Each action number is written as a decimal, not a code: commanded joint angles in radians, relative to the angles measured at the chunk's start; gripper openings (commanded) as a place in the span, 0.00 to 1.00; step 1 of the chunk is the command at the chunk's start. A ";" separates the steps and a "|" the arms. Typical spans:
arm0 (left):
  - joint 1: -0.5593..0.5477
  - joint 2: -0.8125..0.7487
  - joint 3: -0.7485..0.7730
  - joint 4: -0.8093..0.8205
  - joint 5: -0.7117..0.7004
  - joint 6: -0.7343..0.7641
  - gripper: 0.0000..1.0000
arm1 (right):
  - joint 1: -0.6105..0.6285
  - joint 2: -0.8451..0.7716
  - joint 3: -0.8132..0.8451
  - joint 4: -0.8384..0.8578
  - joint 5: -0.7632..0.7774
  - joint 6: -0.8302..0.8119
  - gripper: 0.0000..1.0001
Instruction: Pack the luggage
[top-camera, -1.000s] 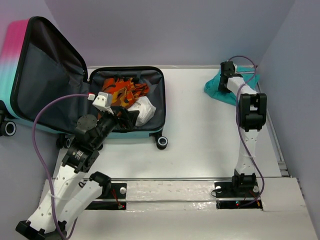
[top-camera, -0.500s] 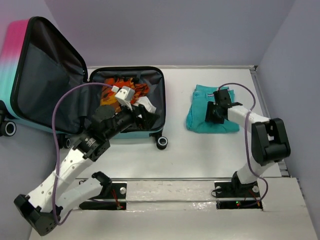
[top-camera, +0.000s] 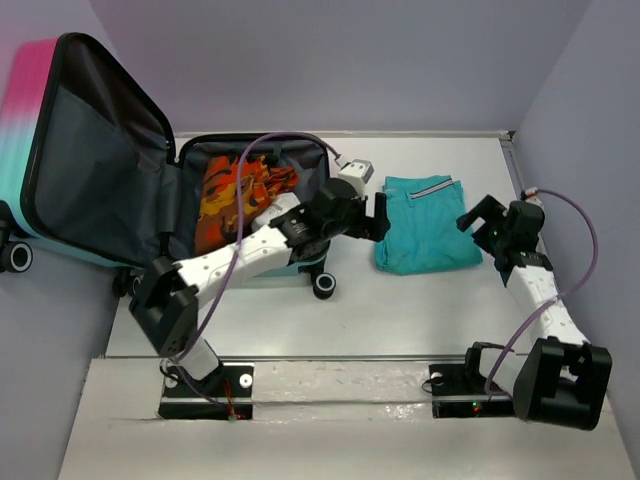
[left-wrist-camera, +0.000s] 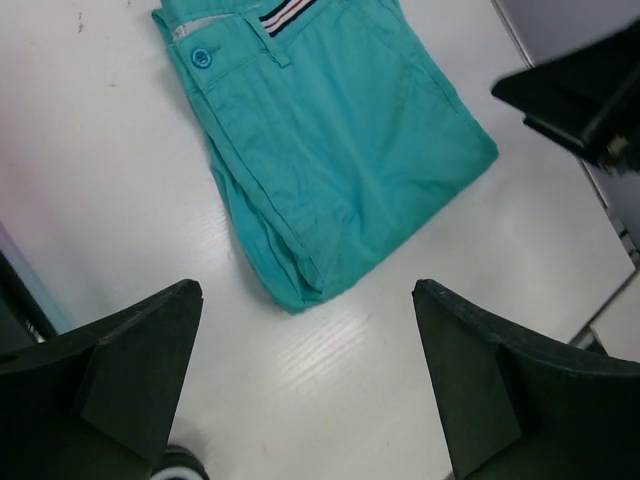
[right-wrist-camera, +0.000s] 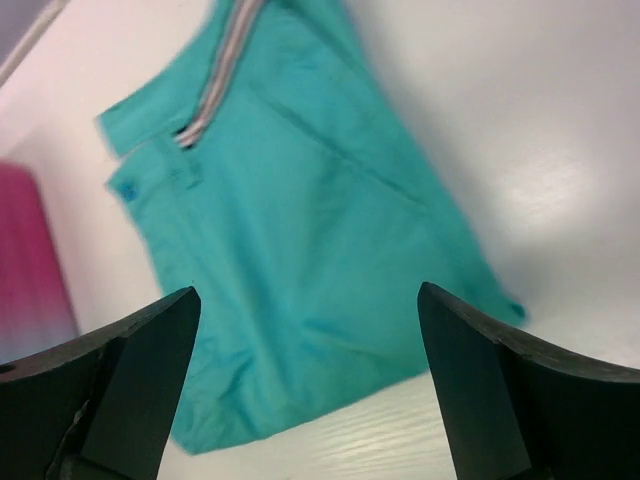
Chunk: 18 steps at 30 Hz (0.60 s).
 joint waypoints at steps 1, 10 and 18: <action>-0.002 0.179 0.175 0.031 -0.066 -0.003 0.98 | -0.103 -0.102 -0.189 0.107 -0.040 0.138 0.97; 0.023 0.618 0.629 -0.153 -0.197 -0.019 0.98 | -0.173 -0.105 -0.321 0.184 -0.110 0.198 1.00; 0.099 0.877 0.904 -0.254 -0.132 -0.033 0.96 | -0.198 -0.024 -0.356 0.268 -0.191 0.208 1.00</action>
